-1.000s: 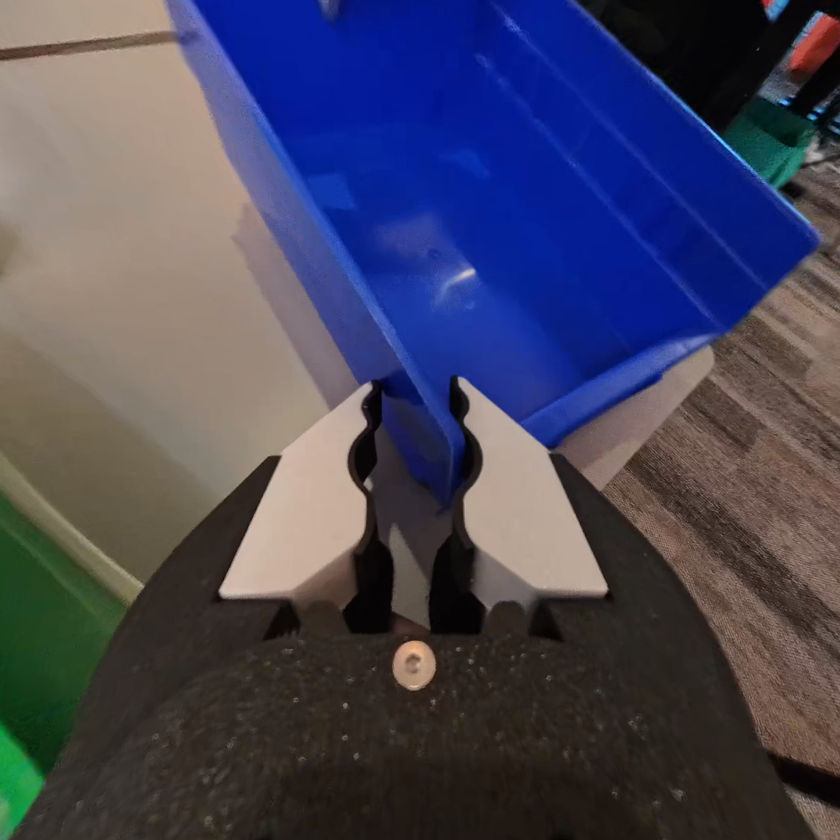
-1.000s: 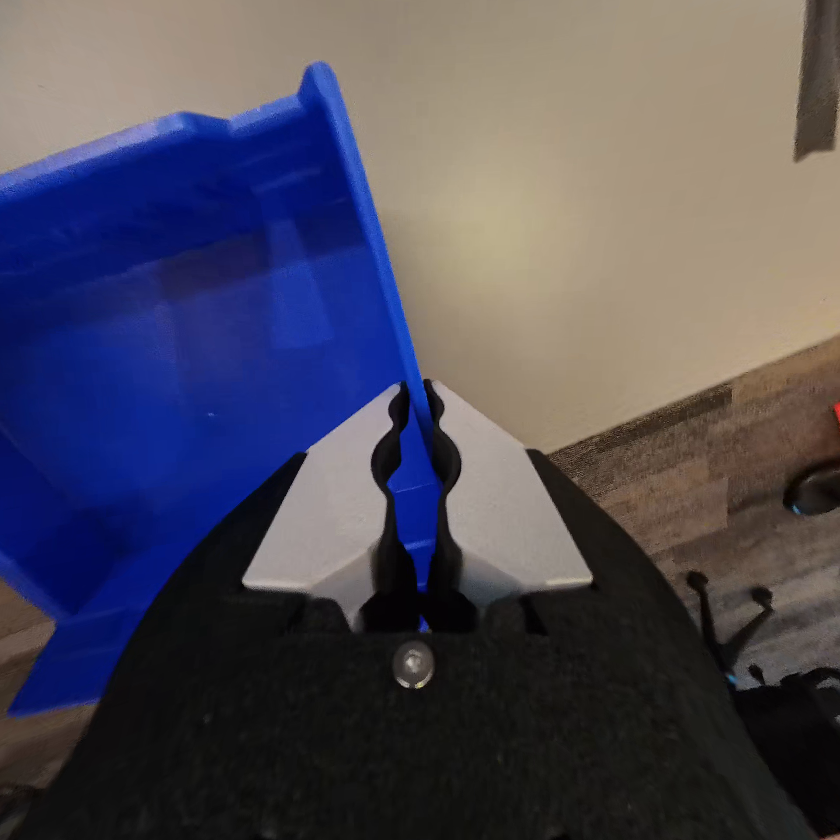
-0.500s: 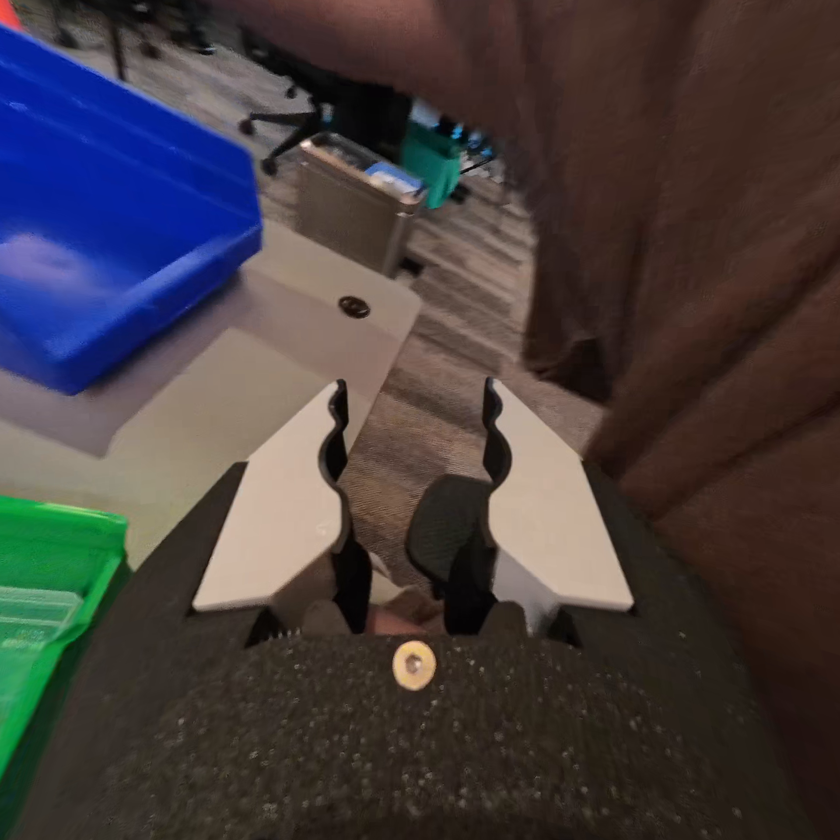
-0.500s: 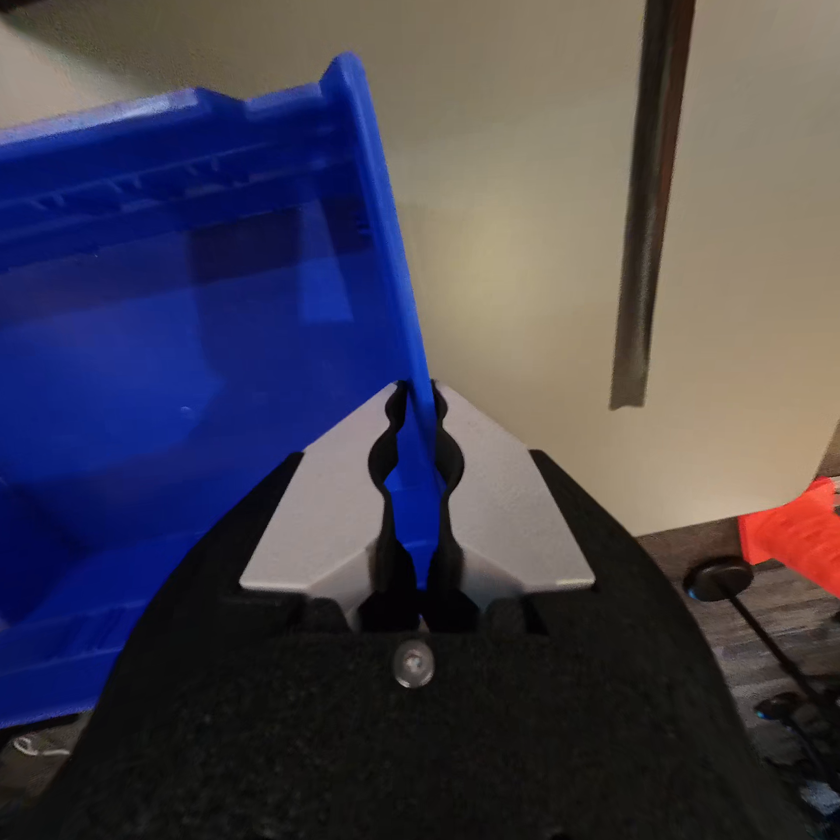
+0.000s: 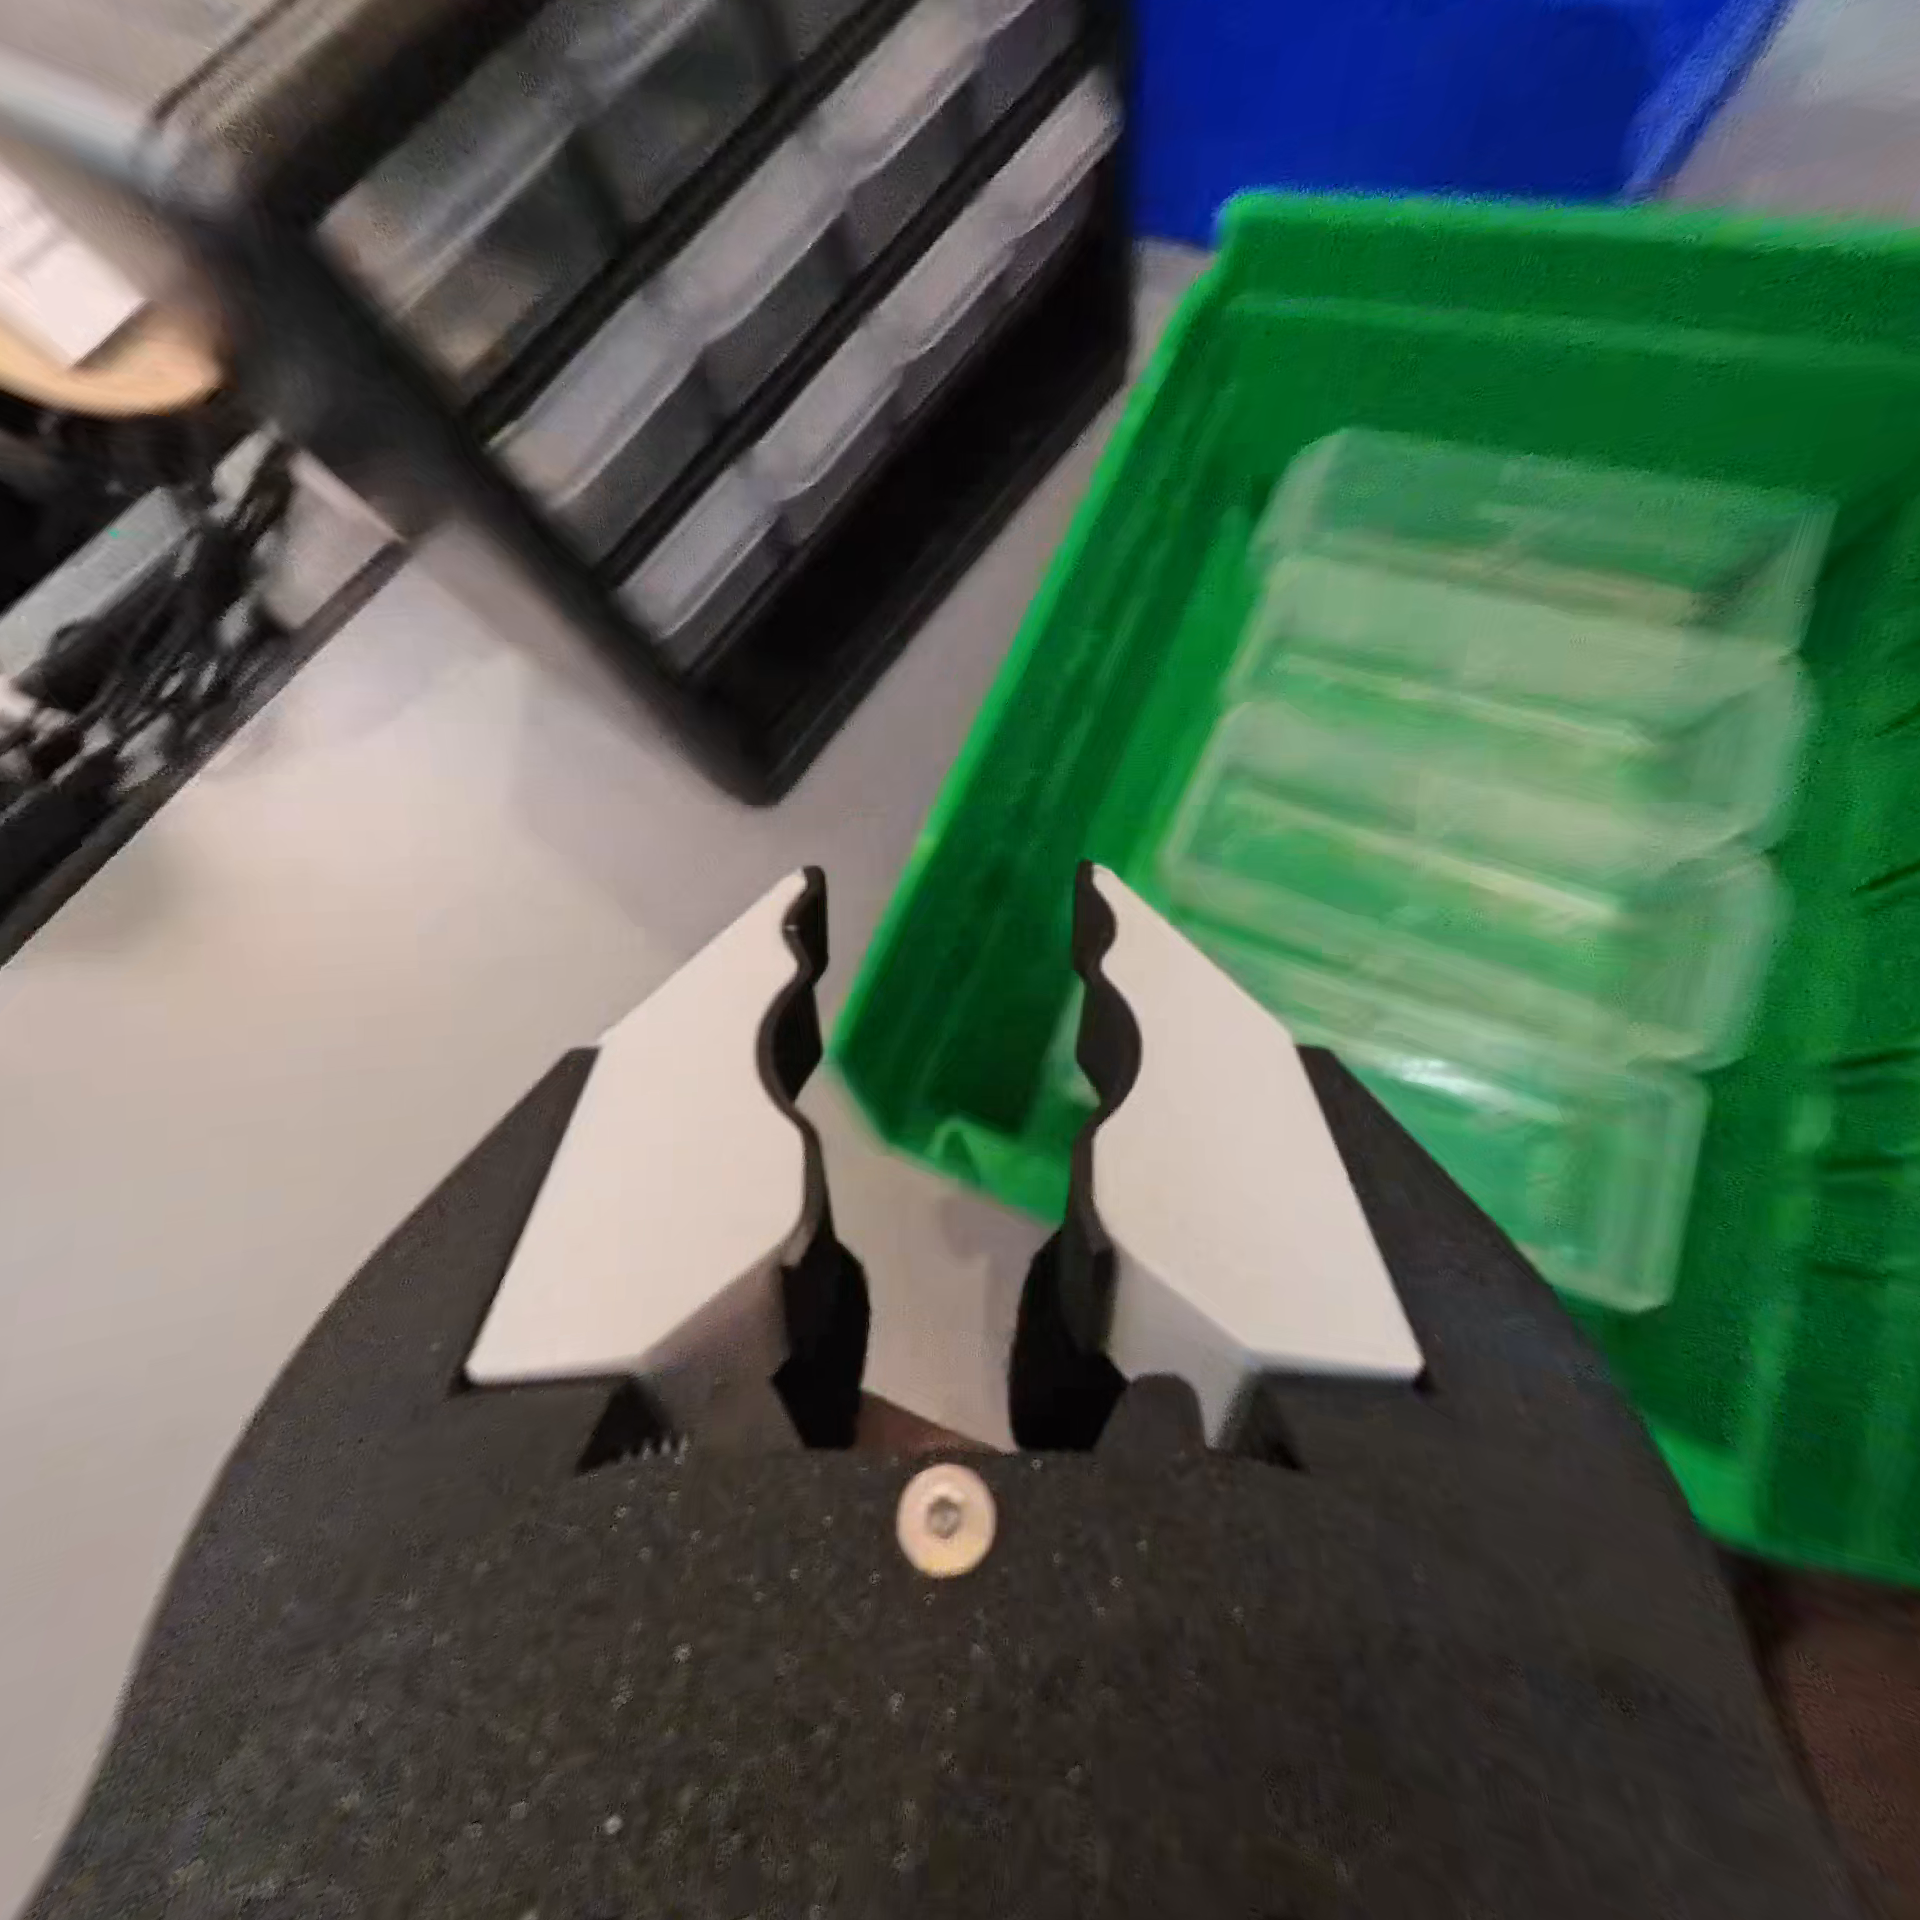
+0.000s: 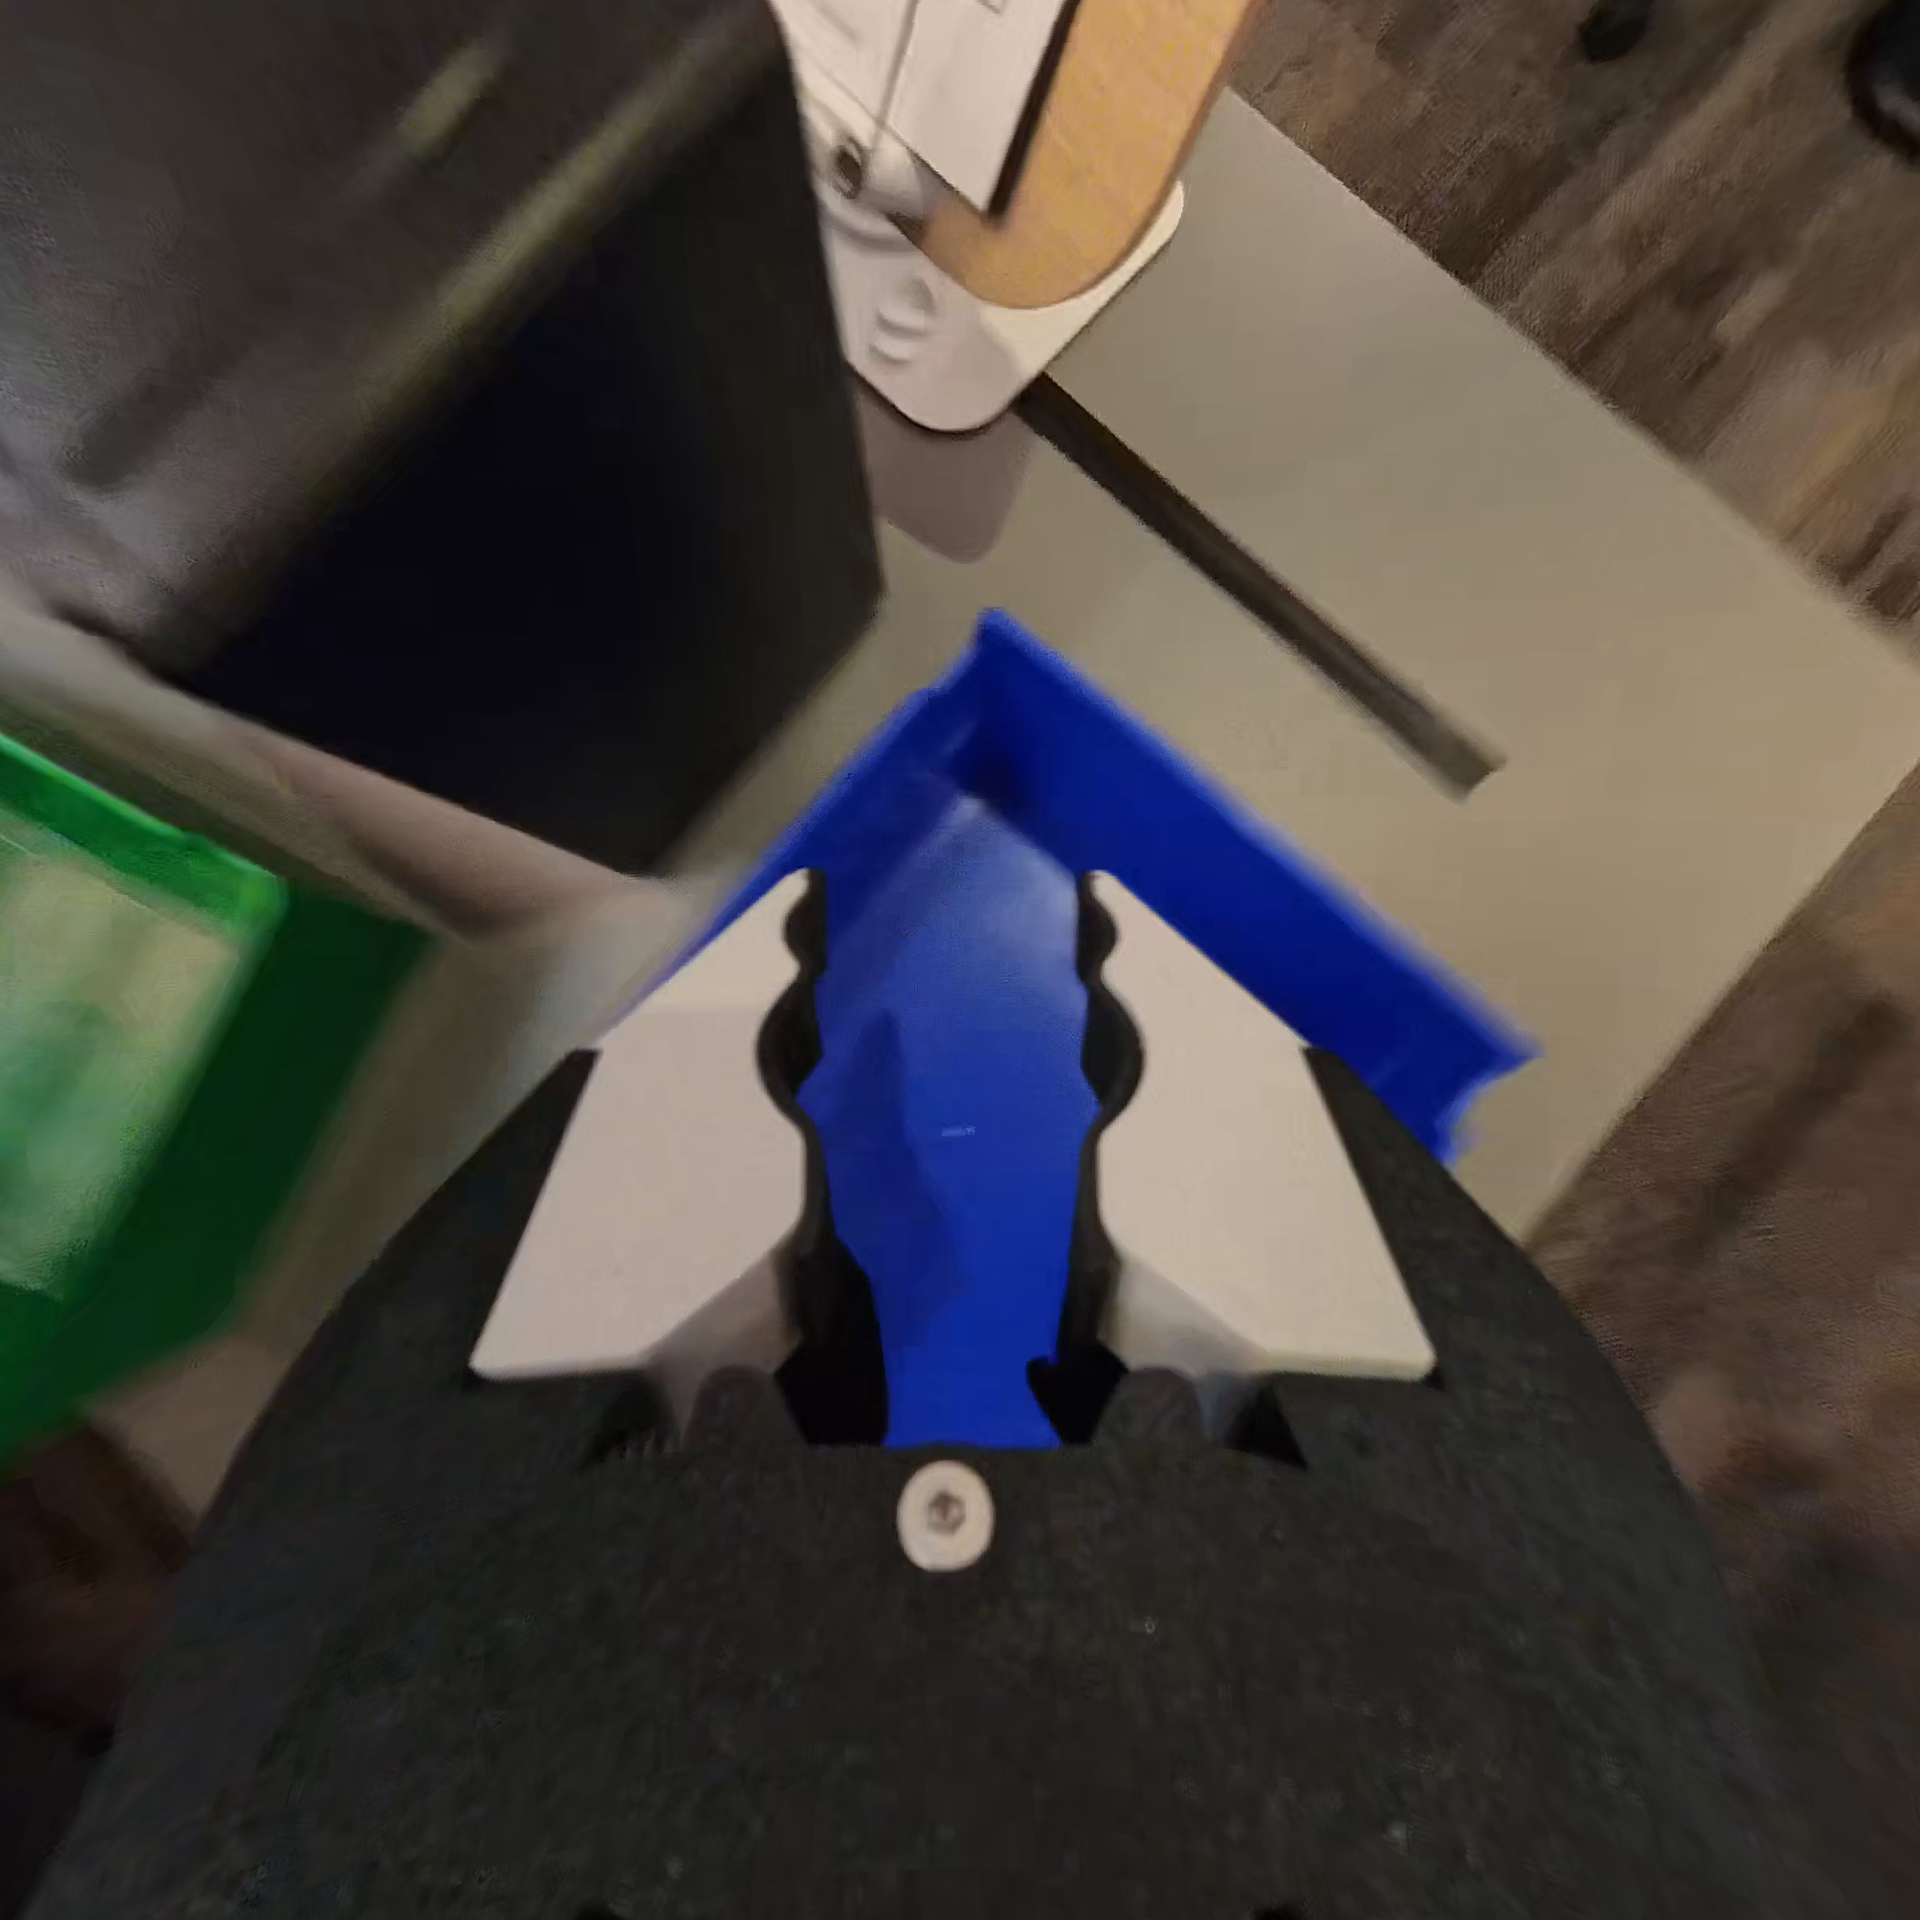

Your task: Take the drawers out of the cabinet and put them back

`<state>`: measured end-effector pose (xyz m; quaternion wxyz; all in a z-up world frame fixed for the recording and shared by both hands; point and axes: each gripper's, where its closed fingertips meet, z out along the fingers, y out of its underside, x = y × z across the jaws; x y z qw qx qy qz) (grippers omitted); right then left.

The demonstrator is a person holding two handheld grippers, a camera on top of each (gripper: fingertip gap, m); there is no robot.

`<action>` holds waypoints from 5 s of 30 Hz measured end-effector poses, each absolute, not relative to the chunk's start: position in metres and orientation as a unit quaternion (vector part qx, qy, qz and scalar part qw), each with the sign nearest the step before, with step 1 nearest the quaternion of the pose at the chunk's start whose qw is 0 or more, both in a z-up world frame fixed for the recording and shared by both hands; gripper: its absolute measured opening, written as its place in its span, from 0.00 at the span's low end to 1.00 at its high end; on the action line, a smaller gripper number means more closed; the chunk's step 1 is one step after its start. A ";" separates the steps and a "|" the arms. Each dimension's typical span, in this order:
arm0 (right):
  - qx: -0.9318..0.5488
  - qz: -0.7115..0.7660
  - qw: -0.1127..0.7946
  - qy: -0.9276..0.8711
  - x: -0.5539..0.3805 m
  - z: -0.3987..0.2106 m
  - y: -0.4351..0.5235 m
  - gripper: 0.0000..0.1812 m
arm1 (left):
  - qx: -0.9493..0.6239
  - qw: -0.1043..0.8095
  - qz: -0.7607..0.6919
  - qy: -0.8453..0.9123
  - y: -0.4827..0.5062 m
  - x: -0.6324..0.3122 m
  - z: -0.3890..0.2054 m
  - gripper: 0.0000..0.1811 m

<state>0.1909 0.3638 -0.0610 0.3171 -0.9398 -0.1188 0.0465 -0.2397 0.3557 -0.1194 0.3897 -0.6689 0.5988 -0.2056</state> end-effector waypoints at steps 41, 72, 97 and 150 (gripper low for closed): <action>-0.898 -0.069 0.105 -0.421 -0.308 -0.060 0.511 0.03 | -0.748 0.481 -0.264 0.374 0.442 -0.540 -0.108 0.00; -0.829 -0.053 0.189 -0.523 -0.249 -0.037 0.672 0.18 | -0.848 0.467 -0.147 0.204 0.529 -0.446 -0.174 0.23; -0.822 -0.018 0.569 0.014 0.090 -0.073 0.393 0.00 | -0.768 0.493 -0.196 0.359 0.558 -0.149 -0.095 0.00; -0.833 0.062 0.538 0.116 -0.023 -0.181 0.203 0.26 | -0.611 0.421 -0.067 0.667 0.458 -0.328 -0.120 0.24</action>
